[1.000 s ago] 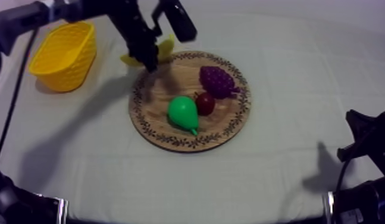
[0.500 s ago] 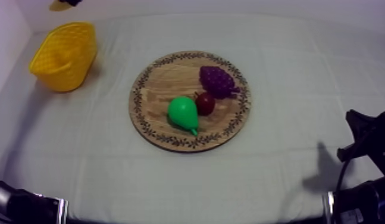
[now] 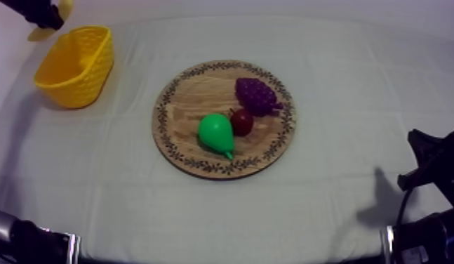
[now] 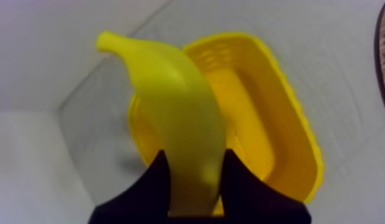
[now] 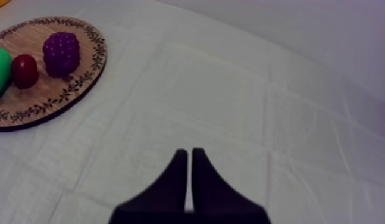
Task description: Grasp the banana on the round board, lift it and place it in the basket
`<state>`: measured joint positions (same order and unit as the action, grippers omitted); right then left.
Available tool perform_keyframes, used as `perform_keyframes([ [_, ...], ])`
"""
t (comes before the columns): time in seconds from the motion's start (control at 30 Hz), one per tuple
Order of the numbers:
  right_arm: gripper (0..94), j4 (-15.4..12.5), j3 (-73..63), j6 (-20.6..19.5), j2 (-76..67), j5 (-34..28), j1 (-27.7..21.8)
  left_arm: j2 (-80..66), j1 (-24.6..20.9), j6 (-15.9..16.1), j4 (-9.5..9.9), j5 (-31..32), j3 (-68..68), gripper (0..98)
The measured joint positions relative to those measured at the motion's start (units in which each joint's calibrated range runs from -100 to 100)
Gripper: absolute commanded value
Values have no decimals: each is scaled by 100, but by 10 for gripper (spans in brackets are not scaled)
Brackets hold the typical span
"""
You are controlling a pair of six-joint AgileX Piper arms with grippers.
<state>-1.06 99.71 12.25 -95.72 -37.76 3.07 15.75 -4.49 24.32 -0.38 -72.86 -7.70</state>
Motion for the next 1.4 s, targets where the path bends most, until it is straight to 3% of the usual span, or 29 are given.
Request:
perform_keyframes([
  [0.1, 6, 0, 0, -2, 0, 0, 0, 105, -41, 17, -5, 64, 84, 243],
  [0.33, 6, 0, 0, -2, 0, 0, 0, 114, -42, 51, -21, 174, 356, 520],
  [0.63, 6, 0, 0, -2, 0, 0, 0, -510, 61, -129, 4, 373, 850, 656],
  [0.9, 6, 0, 0, 0, 0, 0, 3, -1822, 83, -507, -10, 345, 1241, 593],
  [1.23, 6, 0, 0, 0, 0, 0, 3, -4452, 36, -1249, -57, 414, 1972, 357],
  [1.4, 6, 0, 0, 0, 0, 0, 3, -5790, 60, -1588, -97, 312, 2488, 295],
])
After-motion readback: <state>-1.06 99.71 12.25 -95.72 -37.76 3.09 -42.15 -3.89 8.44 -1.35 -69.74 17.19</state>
